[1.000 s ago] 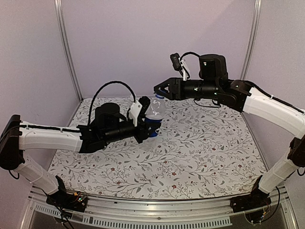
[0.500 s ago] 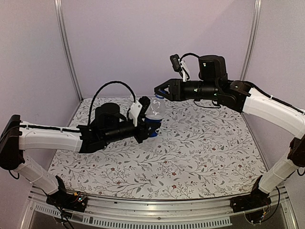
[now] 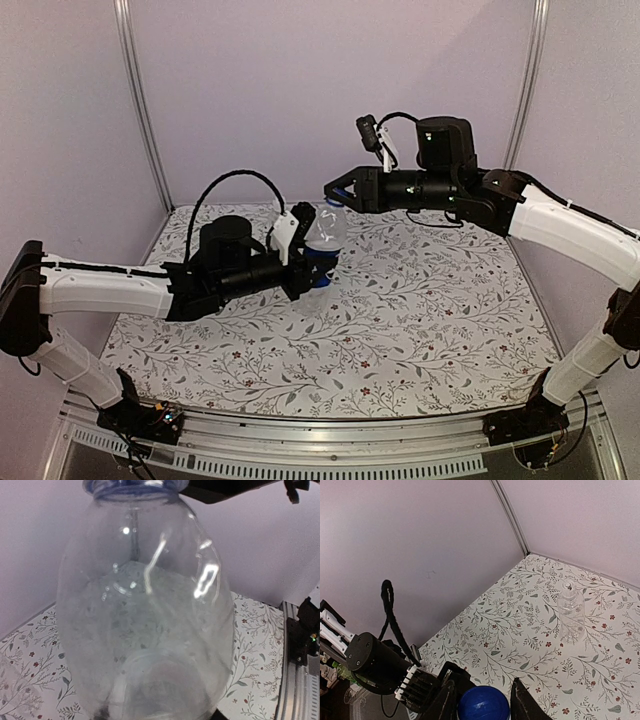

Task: Unscrew the bottle caps

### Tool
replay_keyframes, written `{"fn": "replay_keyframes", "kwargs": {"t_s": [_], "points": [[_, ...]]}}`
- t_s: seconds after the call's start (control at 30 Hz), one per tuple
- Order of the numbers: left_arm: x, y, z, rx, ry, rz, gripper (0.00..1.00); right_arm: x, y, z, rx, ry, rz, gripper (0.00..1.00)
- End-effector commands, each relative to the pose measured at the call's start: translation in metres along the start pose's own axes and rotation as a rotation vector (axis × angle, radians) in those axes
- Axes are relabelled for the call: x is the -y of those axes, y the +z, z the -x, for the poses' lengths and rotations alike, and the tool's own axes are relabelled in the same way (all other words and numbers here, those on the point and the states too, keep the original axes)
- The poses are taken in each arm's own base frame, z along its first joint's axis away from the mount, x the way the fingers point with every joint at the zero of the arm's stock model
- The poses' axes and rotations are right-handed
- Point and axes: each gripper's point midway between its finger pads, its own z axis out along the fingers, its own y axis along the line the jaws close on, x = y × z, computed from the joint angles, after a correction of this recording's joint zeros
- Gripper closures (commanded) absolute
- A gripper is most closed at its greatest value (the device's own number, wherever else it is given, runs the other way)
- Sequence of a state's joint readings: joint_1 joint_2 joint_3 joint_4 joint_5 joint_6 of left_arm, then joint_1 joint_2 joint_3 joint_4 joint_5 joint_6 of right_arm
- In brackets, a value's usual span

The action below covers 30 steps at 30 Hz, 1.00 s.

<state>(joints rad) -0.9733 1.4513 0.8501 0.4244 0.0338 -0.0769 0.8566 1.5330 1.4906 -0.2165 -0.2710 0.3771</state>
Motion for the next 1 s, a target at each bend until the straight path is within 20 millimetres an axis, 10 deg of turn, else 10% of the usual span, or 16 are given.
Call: {"fn": "replay_keyframes", "kwargs": {"t_s": [0.0,0.37,0.57,0.97], "points": [[0.005,-0.004,0.018,0.037,0.017,-0.001,0.66,0.001,0.002,-0.004,-0.006,-0.003,-0.001,0.65],[0.016,-0.009,0.026,0.072,0.021,-0.068,0.66,-0.033,-0.008,-0.007,-0.031,-0.174,0.199,0.81],[0.061,-0.026,0.035,0.14,0.054,-0.341,0.65,-0.076,-0.041,-0.026,-0.078,-0.439,0.535,0.8],[0.122,-0.063,0.034,0.187,0.063,-0.785,0.65,-0.102,-0.084,-0.023,-0.088,-0.508,0.882,0.8]]}}
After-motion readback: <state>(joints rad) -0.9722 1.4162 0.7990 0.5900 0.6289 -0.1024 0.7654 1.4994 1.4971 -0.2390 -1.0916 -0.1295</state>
